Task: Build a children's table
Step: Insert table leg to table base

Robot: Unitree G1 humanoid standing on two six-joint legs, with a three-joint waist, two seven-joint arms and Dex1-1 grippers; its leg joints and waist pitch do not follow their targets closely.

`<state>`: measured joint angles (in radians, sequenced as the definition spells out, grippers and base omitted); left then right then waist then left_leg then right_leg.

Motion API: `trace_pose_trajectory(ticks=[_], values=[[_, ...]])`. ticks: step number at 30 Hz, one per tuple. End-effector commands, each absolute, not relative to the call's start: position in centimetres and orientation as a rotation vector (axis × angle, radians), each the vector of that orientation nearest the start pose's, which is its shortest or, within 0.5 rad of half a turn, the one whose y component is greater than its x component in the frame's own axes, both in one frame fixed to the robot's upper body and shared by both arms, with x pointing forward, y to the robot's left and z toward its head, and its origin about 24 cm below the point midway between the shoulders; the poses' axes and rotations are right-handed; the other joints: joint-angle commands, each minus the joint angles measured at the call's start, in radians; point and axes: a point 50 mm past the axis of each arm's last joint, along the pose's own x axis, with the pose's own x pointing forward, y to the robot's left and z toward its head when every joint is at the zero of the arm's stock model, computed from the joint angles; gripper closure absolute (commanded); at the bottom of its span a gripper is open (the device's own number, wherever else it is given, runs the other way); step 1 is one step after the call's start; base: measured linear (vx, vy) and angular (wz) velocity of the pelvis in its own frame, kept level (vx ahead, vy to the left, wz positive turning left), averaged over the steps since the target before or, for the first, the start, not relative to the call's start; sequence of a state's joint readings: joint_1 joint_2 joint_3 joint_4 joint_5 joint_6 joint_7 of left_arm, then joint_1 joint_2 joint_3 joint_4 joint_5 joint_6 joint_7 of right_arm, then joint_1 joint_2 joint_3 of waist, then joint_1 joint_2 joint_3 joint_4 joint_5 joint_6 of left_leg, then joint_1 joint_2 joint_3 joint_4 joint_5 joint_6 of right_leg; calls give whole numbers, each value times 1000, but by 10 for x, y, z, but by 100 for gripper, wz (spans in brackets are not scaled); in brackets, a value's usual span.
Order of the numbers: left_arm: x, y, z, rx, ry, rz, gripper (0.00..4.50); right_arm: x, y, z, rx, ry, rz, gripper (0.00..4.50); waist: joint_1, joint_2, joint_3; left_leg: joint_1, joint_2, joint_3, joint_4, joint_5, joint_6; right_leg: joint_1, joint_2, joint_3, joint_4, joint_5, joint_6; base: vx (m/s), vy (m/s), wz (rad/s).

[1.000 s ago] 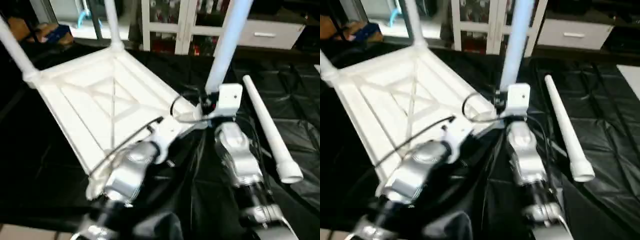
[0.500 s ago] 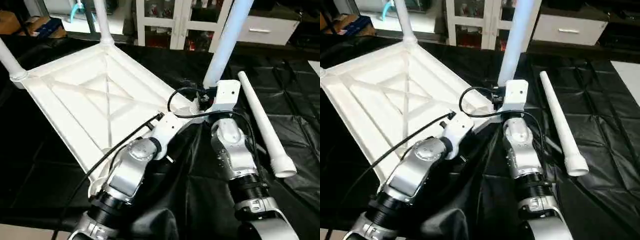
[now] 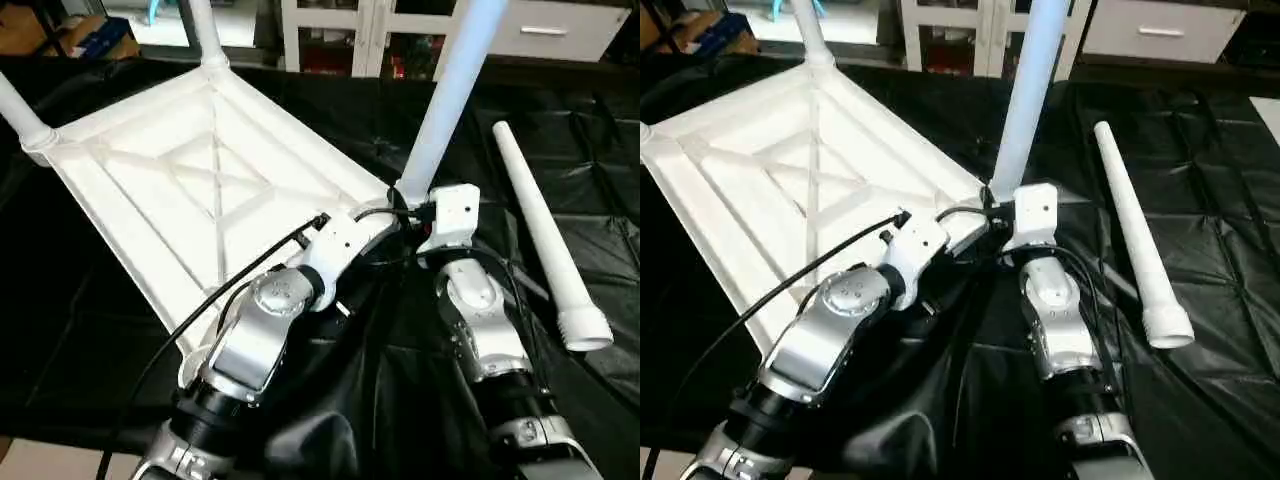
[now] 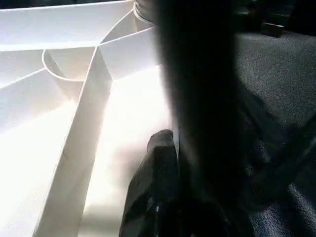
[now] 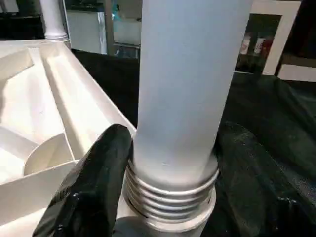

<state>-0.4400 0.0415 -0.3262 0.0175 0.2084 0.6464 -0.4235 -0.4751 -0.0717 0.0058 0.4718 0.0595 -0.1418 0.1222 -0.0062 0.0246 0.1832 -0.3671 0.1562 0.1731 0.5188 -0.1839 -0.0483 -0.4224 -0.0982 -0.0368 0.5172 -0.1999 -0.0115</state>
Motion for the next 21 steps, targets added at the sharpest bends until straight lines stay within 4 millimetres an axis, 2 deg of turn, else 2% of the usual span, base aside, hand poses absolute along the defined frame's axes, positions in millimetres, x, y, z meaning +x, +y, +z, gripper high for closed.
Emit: trace_pose_trajectory(ticks=[1,2,4,6,9,11,13,14,15,16,19,21], values=[[298,60,63,372,381,-636,450,331,-123,76,-28,-117,279,163,6,-15,-43,4,60,-18,-74,-354,47,31,-51,33,-55,-353,-119,0,0,0],[298,62,63,373,383,-634,450,328,-124,80,-21,-140,296,144,8,-15,-44,4,60,-17,-73,-347,48,31,-50,35,-53,-346,-118,0,0,0],[298,63,63,373,384,-631,450,325,-125,82,-17,-156,314,144,9,-17,-44,1,60,-17,-72,-334,56,33,-49,35,-50,-337,-119,0,0,0],[299,65,62,376,385,-627,450,322,-126,84,-16,-162,321,124,9,-17,-50,-2,59,-17,-68,-308,66,36,-50,34,-49,-341,-122,0,0,0],[300,69,62,382,386,-622,450,318,-132,89,-21,-176,288,95,10,-17,-53,0,59,-12,-63,-272,77,34,-46,34,-46,-305,-139,0,0,0],[300,69,62,382,386,-622,450,318,-132,89,-21,-176,288,84,9,-19,-54,-2,57,-12,-61,-277,81,33,-46,33,-47,-342,-136,0,0,0],[300,70,62,384,387,-622,450,316,-138,92,-10,-182,264,84,12,-18,-57,-3,55,-10,-57,-257,83,33,-46,34,-46,-341,-133,0,0,0],[300,71,62,384,387,-623,450,316,-139,93,-8,-184,261,84,14,-16,-59,-2,56,-9,-55,-238,86,32,-45,34,-43,-318,-136,0,0,0],[300,71,62,386,388,-623,450,314,-142,95,-7,-189,256,84,14,-18,-59,-4,55,-7,-52,-225,89,33,-42,34,-40,-292,-141,0,0,0],[300,71,62,387,388,-623,450,314,-143,96,-7,-191,254,84,14,-17,-58,-5,55,-7,-52,-226,90,33,-41,34,-39,-293,-142,0,0,0],[299,72,61,393,390,-626,450,311,-147,98,-19,-203,246,84,15,-17,-65,-2,55,-4,-45,-228,89,31,-39,33,-38,-315,-150,0,0,0],[298,72,61,394,390,-627,450,309,-149,98,-27,-205,241,84,16,-17,-70,-7,54,-3,-40,-183,96,35,-38,32,-31,-266,-162,0,0,0]])
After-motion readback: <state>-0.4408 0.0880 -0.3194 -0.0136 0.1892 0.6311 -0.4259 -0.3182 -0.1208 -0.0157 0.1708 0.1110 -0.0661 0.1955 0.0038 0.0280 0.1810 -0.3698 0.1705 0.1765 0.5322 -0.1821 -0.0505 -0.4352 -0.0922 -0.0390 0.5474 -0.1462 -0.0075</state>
